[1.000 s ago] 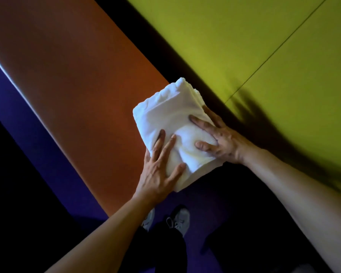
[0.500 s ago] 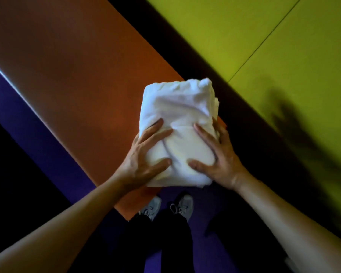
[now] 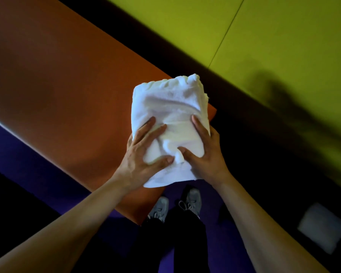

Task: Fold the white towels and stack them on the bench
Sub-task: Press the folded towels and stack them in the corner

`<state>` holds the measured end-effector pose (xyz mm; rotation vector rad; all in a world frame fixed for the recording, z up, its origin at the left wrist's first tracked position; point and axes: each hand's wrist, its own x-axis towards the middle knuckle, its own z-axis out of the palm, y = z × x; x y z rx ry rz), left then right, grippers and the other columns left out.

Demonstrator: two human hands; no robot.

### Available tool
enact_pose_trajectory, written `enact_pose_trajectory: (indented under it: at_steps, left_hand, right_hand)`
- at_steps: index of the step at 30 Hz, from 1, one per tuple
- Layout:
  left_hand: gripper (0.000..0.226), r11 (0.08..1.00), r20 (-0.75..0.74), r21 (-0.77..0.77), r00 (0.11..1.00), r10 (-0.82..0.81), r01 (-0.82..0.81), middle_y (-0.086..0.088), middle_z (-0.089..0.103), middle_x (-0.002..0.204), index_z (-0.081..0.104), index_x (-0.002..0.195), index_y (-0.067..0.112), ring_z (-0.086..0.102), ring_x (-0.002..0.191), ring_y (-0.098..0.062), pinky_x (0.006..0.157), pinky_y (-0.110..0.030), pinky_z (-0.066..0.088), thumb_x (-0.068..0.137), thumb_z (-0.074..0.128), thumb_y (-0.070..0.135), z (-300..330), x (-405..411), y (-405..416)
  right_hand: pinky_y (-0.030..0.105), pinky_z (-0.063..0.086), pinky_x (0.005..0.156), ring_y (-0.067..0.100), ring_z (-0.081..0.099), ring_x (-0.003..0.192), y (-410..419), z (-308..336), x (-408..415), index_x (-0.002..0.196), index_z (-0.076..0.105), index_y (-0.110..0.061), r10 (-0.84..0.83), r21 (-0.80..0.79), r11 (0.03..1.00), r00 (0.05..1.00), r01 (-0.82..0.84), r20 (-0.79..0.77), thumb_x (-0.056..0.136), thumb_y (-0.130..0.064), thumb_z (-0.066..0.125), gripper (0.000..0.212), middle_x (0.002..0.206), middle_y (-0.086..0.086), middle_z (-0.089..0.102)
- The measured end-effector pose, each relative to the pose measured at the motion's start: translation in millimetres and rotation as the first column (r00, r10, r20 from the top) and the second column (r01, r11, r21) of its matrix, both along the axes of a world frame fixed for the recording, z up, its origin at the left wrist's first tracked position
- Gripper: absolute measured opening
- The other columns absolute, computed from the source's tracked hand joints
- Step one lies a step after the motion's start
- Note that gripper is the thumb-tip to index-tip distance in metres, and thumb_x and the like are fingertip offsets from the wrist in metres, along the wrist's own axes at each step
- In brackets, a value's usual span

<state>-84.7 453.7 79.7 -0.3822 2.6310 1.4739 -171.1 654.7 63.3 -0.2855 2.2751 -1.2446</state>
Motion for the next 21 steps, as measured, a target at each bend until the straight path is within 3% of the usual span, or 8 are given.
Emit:
enact_pose_trajectory:
  at_steps: [4,7,9,12,15,18,21]
  left_hand:
    - [0.075,0.995,-0.012,-0.017,0.995,-0.094,0.094,0.015,0.027,0.161,0.051,0.143,0.035,0.019,0.15,-0.003,0.12,-0.05,0.024,0.074,0.077,0.053,4,13,-6]
    - [0.072,0.986,0.0,-0.017,0.987,-0.163,0.163,0.016,0.023,0.163,0.047,0.145,0.033,0.017,0.151,-0.007,0.121,-0.049,0.021,0.08,0.075,0.048,4,39,-3]
    - [0.068,0.982,0.016,-0.016,0.982,-0.187,0.187,0.018,0.019,0.164,0.043,0.148,0.035,0.014,0.152,-0.007,0.12,-0.048,0.018,0.087,0.065,0.051,1,46,-4]
    - [0.07,0.969,0.048,-0.086,0.973,-0.227,0.231,0.019,0.012,0.165,0.034,0.153,0.036,0.008,0.152,-0.004,0.12,-0.044,0.014,0.09,0.053,0.058,-2,38,-7]
    - [0.081,0.966,0.081,-0.097,0.97,-0.231,0.238,0.019,0.01,0.165,0.03,0.154,0.04,0.005,0.152,-0.003,0.122,-0.044,0.011,0.083,0.058,0.066,-4,36,-4]
    - [0.082,0.985,0.058,-0.076,0.987,-0.152,0.156,0.017,0.019,0.163,0.039,0.149,0.04,0.013,0.15,-0.001,0.121,-0.051,0.018,0.077,0.067,0.063,1,32,4]
    - [0.075,0.988,0.021,-0.075,0.99,-0.137,0.138,0.021,0.027,0.159,0.049,0.142,0.042,0.022,0.147,0.001,0.12,-0.049,0.024,0.072,0.072,0.06,15,28,9]
  right_hand:
    - [0.026,0.046,0.104,0.006,0.04,0.133,11,-4,41,0.147,0.03,-0.058,-0.099,-0.095,0.99,0.994,0.102,0.039,0.069,-0.067,0.07,0.089,0.147,-0.003,0.029]
    - [0.021,0.039,0.103,0.004,0.034,0.137,25,-6,64,0.146,0.024,-0.063,-0.044,-0.081,0.995,0.994,0.052,0.103,0.069,-0.07,0.071,0.091,0.15,-0.016,0.022]
    - [0.029,0.036,0.108,0.008,0.025,0.144,29,-8,61,0.146,0.017,-0.066,0.012,-0.072,0.997,0.989,-0.001,0.147,0.071,-0.068,0.073,0.094,0.154,-0.025,0.012]
    - [0.036,0.031,0.112,0.011,0.018,0.149,25,-15,51,0.146,0.014,-0.067,0.041,-0.104,0.994,0.984,-0.023,0.174,0.074,-0.066,0.071,0.092,0.158,-0.024,0.007]
    - [0.019,0.031,0.107,0.006,0.026,0.144,18,-17,52,0.145,0.019,-0.066,-0.035,-0.156,0.986,0.983,0.065,0.183,0.07,-0.069,0.068,0.091,0.154,-0.019,0.018]
    - [-0.003,0.033,0.092,0.002,0.034,0.136,15,-14,59,0.145,0.027,-0.063,-0.136,-0.188,0.967,0.973,0.171,0.187,0.068,-0.067,0.069,0.087,0.149,-0.01,0.029]
    - [-0.003,0.034,0.091,-0.012,0.036,0.131,18,-11,70,0.147,0.03,-0.058,-0.197,-0.247,0.938,0.96,0.243,0.198,0.075,-0.054,0.072,0.083,0.148,-0.011,0.036]
